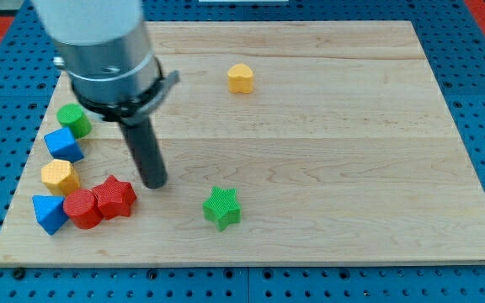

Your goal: Push the yellow heart left a bit

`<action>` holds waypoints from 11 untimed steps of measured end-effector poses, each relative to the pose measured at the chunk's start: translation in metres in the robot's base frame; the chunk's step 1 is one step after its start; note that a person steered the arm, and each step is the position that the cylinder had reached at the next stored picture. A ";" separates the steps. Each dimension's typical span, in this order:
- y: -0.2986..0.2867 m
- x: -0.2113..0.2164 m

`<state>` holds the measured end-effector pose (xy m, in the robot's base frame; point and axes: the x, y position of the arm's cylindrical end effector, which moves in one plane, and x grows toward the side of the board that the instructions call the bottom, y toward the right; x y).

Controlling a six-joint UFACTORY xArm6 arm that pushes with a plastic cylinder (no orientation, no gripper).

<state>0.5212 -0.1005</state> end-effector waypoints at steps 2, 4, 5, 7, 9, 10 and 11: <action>-0.053 0.034; -0.024 -0.012; 0.046 -0.082; 0.165 -0.176; 0.095 -0.193; 0.117 -0.223; 0.117 -0.238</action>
